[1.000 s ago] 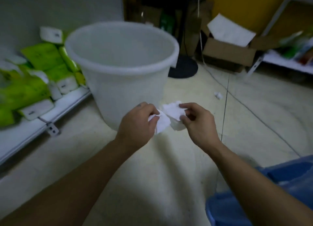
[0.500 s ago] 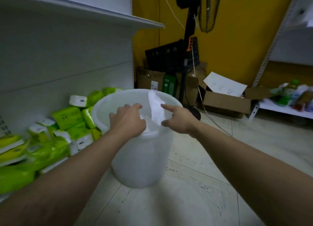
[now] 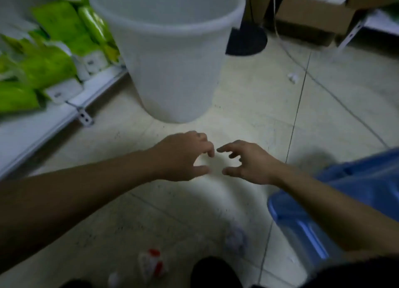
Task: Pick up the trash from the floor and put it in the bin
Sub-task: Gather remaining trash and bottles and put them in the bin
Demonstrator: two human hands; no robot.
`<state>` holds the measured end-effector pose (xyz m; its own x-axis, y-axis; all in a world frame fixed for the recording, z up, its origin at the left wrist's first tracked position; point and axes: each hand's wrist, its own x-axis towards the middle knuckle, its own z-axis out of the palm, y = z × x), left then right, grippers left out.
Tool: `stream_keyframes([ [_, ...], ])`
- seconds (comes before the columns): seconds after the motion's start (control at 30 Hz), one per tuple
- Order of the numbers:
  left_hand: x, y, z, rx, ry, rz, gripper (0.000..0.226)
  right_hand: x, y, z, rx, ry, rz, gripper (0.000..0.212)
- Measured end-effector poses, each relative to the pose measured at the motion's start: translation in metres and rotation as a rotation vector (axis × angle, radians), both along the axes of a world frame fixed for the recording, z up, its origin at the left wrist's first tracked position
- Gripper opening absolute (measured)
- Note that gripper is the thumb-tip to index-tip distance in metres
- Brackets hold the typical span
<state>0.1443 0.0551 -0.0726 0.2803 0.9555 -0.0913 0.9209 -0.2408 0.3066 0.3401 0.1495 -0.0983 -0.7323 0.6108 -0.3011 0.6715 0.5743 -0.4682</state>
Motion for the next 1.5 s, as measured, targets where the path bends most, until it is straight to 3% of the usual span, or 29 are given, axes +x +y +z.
stream_keyframes([
  [0.13, 0.024, -0.049, -0.061, -0.375, 0.162, -0.042, 0.063, 0.024, -0.050, -0.058, -0.136, -0.200, 0.105, 0.072],
  [0.3, 0.034, -0.100, -0.112, -0.741, 0.332, -0.066, 0.102, 0.049, -0.087, -0.096, -0.128, -0.478, 0.205, 0.095],
  [0.37, 0.038, -0.115, -0.126, -0.837, 0.320, -0.035, 0.113, 0.054, -0.101, -0.110, -0.113, -0.538, 0.219, 0.089],
  [0.47, 0.040, -0.118, -0.136, -0.909, 0.224, 0.056, 0.113, 0.055, -0.104, -0.122, -0.089, -0.505, 0.156, 0.062],
  [0.6, 0.018, -0.074, -0.109, -0.734, 0.071, 0.223, 0.094, 0.042, -0.080, -0.102, -0.163, -0.178, -0.155, 0.052],
  [0.77, -0.008, 0.014, -0.020, -0.178, -0.127, 0.377, 0.101, 0.005, -0.028, -0.028, -0.039, 0.408, -0.528, 0.043],
  [0.87, -0.016, 0.044, 0.044, 0.100, -0.282, 0.453, 0.110, -0.017, 0.000, 0.035, 0.039, 0.668, -0.578, 0.043],
  [0.97, -0.037, 0.064, 0.092, 0.310, -0.368, 0.521, 0.094, -0.042, 0.028, 0.095, 0.104, 0.814, -0.541, 0.040],
  [1.1, -0.069, 0.097, 0.149, 0.506, -0.417, 0.625, 0.073, -0.086, 0.064, 0.160, 0.272, 0.895, -0.481, 0.046],
  [1.17, -0.080, 0.113, 0.173, 0.503, -0.531, 0.649, 0.053, -0.109, 0.080, 0.184, 0.320, 0.896, -0.456, 0.050],
  [1.27, -0.096, 0.133, 0.186, 0.400, -0.797, 0.719, 0.042, -0.136, 0.100, 0.194, 0.240, 0.906, -0.452, 0.047],
  [1.37, -0.119, 0.149, 0.179, 0.234, -1.025, 0.756, 0.036, -0.155, 0.121, 0.181, 0.210, 0.874, -0.435, 0.050],
  [1.43, -0.134, 0.160, 0.171, 0.237, -1.117, 0.778, 0.040, -0.166, 0.136, 0.170, 0.224, 0.811, -0.413, 0.057],
  [1.5, -0.144, 0.174, 0.160, 0.296, -1.051, 0.846, 0.054, -0.173, 0.147, 0.161, 0.231, 0.673, -0.403, 0.070],
])
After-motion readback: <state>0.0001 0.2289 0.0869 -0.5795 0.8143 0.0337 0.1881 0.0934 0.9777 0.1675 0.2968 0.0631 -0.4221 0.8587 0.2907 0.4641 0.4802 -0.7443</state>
